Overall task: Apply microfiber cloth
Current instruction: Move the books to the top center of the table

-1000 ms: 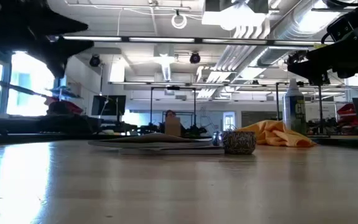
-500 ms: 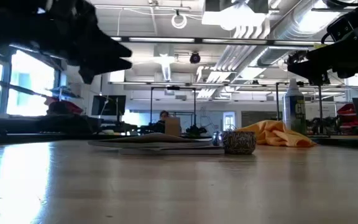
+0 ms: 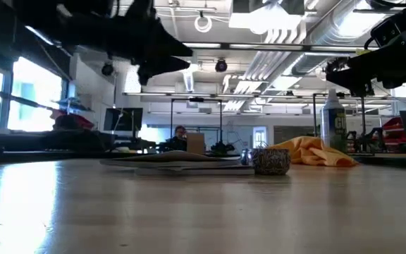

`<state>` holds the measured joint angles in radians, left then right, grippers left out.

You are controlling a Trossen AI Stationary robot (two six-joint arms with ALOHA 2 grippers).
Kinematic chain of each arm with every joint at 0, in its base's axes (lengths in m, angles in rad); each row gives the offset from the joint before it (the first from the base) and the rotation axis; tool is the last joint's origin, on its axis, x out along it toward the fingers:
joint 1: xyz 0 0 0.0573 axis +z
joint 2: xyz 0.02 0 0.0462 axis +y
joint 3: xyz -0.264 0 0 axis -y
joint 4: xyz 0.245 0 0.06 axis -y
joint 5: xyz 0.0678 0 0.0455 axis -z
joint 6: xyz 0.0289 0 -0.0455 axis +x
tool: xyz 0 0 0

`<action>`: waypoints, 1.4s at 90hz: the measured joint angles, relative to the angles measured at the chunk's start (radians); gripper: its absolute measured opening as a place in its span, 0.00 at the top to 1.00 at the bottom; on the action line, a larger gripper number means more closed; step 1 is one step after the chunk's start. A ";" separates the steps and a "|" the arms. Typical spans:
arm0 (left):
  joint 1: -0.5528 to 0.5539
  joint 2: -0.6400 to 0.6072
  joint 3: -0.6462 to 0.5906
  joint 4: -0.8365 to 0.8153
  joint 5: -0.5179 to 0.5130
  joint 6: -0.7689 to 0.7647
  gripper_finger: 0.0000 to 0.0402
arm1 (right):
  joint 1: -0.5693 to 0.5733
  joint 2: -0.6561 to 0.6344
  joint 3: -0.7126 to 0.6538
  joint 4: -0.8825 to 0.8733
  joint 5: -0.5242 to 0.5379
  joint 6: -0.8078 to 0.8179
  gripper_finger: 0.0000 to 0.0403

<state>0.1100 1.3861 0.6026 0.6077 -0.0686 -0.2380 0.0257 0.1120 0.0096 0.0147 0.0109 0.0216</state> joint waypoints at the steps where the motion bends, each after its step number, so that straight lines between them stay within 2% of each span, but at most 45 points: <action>1: 0.010 0.009 0.008 -0.002 0.006 0.009 0.63 | 0.000 0.000 0.000 0.000 0.000 0.000 0.33; 26: 0.195 0.361 0.303 -0.021 0.143 0.057 0.63 | 0.000 0.000 0.000 0.000 0.000 0.000 0.33; 37: 0.254 0.519 0.451 -0.024 0.169 0.058 0.63 | 0.000 0.000 0.000 0.000 0.000 0.000 0.33; 49: 0.280 0.661 0.603 -0.029 0.174 0.104 0.62 | 0.000 0.000 0.000 0.000 0.000 0.000 0.33; 66: 0.264 0.815 0.784 -0.106 0.220 0.065 0.55 | 0.000 0.000 0.000 0.000 0.000 0.000 0.33; 75: 0.248 0.877 0.868 -0.131 0.178 0.076 0.51 | 0.000 0.000 0.000 0.000 0.000 0.000 0.33; 93: 0.214 0.975 1.004 -0.182 0.001 0.123 0.44 | 0.000 0.000 0.000 0.000 0.000 0.000 0.33; 113: 0.165 1.083 1.123 -0.194 -0.153 0.182 0.44 | 0.000 0.000 0.000 0.000 0.000 0.000 0.33; 126: 0.156 1.128 1.193 -0.222 -0.203 0.208 0.44 | 0.000 0.000 0.000 0.000 0.000 0.000 0.33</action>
<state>0.2656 2.5145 1.7960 0.3853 -0.2714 -0.0305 0.0261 0.1120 0.0097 0.0147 0.0105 0.0216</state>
